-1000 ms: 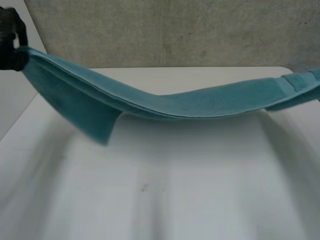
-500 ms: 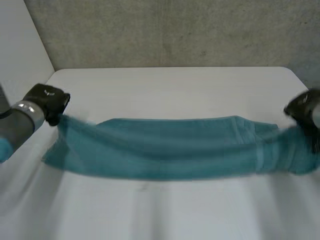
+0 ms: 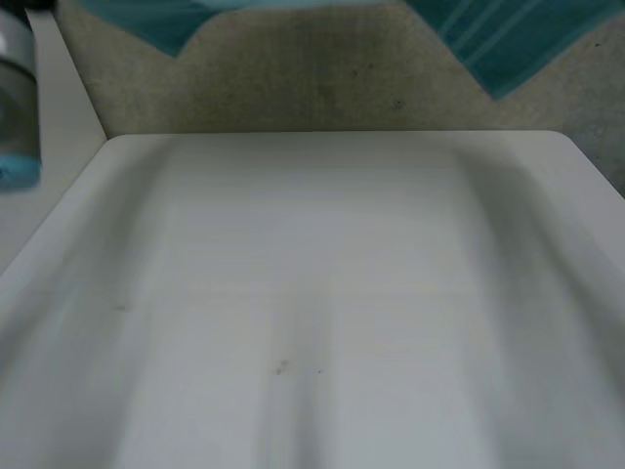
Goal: Fold the laundry
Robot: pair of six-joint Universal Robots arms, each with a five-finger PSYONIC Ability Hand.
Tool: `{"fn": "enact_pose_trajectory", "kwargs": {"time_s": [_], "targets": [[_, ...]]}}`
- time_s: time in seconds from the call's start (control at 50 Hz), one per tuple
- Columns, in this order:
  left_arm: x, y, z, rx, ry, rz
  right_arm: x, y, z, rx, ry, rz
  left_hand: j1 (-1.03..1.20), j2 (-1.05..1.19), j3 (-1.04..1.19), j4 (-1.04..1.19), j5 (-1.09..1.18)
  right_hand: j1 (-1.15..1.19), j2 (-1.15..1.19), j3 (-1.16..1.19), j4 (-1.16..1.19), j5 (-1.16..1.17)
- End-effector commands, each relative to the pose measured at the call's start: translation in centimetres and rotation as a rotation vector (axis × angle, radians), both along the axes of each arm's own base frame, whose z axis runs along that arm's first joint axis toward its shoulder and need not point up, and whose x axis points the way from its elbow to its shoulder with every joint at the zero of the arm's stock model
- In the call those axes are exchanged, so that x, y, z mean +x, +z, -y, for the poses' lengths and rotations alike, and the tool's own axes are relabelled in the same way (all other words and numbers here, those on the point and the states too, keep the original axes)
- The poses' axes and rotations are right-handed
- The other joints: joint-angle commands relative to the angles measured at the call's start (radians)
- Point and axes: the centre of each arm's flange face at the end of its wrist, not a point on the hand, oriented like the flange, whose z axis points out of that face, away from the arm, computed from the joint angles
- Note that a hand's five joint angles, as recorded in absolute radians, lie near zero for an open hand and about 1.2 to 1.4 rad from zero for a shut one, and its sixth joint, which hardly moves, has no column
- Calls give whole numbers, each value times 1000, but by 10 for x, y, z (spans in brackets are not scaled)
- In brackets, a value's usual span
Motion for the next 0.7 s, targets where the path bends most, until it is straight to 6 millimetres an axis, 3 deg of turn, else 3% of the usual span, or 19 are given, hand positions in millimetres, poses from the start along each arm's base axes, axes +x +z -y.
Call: {"fn": "enact_pose_trajectory", "kwargs": {"time_s": [0.02,0.04,0.06,0.08,0.1,0.12,0.18,0.2,0.26,0.32,0.38,0.4,0.46,0.56,0.62,0.64,0.66,0.7], "targets": [[-3,-93,-6,233,-42,45,1,-85,-6,262,52,-16,291,193,203,197,255,421,213,208,204,230],[-3,-103,-7,252,-45,49,1,-85,-6,262,52,-16,291,193,203,197,255,421,213,208,204,230],[-3,-125,-7,294,-46,57,2,-103,-8,315,72,-22,291,193,203,197,255,421,213,208,204,230],[-4,-144,-8,329,-49,65,5,-127,-7,377,97,-35,291,193,203,197,255,421,213,208,204,230],[-4,-144,-8,329,-49,65,7,-155,-5,444,115,-53,291,193,203,197,255,421,213,208,204,230],[-3,-169,-10,381,-48,75,7,-179,-3,503,121,-68,291,193,203,197,255,421,213,208,204,230],[-2,-191,-14,444,-48,86,5,-215,-4,599,117,-81,291,193,203,197,255,421,213,208,204,230],[-2,-202,-18,476,-47,95,5,-221,-4,617,114,-83,291,193,203,197,255,421,213,208,204,230],[-1,-209,-22,501,-46,99,3,-234,-8,663,110,-89,291,193,203,197,255,421,213,208,204,230],[5,-224,-39,578,-36,120,1,-236,-14,684,106,-102,291,193,203,197,255,421,213,208,204,230],[12,-220,-58,623,-24,146,-1,-231,-20,691,106,-111,291,193,203,197,255,421,213,208,204,230],[19,-217,-68,653,-8,160,-6,-209,-38,694,102,-147,291,193,203,197,255,421,213,208,204,230],[36,-215,-81,734,39,190,-17,-197,-51,730,83,-187,291,193,203,197,255,421,213,208,204,230],[62,-194,-120,900,104,297,-48,-190,-81,892,36,-340,291,193,203,197,255,421,213,208,204,230],[69,-175,-154,1013,79,349,-63,-189,-106,1007,42,-482,291,193,203,197,255,421,213,208,204,230],[70,-172,-159,1029,63,351,-63,-189,-106,1007,42,-482,291,193,203,197,255,421,213,208,204,230],[71,-169,-162,1039,45,348,-75,-188,-122,1082,55,-562,291,193,203,197,255,421,213,208,204,230],[71,-162,-163,1028,-16,332,-77,-187,-122,1080,64,-569,291,193,203,197,255,421,213,208,204,230]]}}
